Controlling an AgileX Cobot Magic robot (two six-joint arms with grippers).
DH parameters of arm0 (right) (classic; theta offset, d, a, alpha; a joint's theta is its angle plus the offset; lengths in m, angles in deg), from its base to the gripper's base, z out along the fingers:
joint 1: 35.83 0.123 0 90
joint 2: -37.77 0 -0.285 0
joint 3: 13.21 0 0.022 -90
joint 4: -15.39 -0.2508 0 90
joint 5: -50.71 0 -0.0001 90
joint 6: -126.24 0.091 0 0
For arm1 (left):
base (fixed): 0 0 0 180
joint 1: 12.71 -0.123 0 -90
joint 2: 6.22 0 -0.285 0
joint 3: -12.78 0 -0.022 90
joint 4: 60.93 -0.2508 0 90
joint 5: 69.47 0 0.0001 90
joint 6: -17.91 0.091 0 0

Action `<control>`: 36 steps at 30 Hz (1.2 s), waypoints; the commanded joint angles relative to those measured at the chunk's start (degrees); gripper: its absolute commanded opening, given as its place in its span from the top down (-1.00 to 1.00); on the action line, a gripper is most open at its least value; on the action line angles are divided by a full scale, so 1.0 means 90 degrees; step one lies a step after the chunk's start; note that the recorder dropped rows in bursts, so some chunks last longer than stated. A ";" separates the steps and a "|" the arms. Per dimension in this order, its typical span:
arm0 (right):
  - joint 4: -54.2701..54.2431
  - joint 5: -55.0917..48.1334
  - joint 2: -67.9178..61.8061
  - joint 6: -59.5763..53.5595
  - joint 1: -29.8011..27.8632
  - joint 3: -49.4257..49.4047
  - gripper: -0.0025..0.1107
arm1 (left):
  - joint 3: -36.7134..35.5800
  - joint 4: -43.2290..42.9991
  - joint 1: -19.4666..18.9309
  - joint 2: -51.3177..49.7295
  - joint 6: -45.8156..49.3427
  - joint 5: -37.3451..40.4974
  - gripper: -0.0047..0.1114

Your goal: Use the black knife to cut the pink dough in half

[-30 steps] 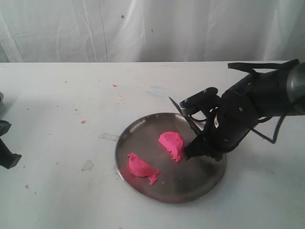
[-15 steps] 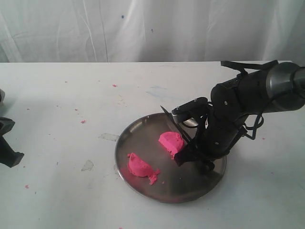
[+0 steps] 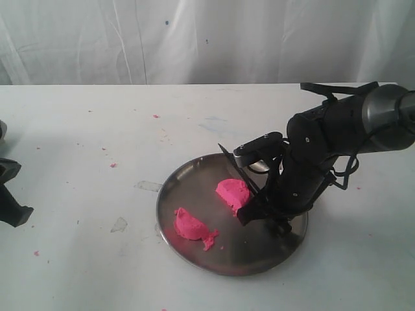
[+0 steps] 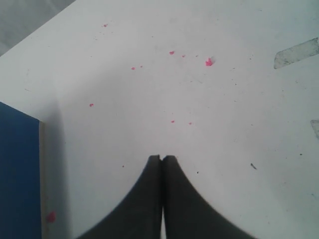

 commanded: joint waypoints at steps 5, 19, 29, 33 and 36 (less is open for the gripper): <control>0.0170 -0.0023 0.0003 -0.0070 -0.0024 0.0028 0.27 | -0.0057 -0.0017 0.0016 0.0040 -0.0056 -0.0019 0.92; 0.1337 -0.0295 0.1255 0.0440 -0.0236 0.0342 0.42 | -0.0057 -0.0017 0.0016 0.0040 -0.0056 -0.0319 0.92; 0.2543 0.0696 0.1537 0.2944 -0.2161 -0.0879 0.96 | -0.0057 -0.0017 0.0016 0.0040 -0.0056 -0.0425 0.92; 0.2564 0.2449 0.2464 0.3137 -0.2261 -0.2052 0.96 | -0.0057 -0.0017 0.0016 0.0040 -0.0056 -0.0547 0.92; 0.2564 0.4122 0.3866 0.3123 -0.2247 -0.2860 0.96 | -0.0057 -0.0017 0.0016 0.0040 -0.0056 -0.0551 0.92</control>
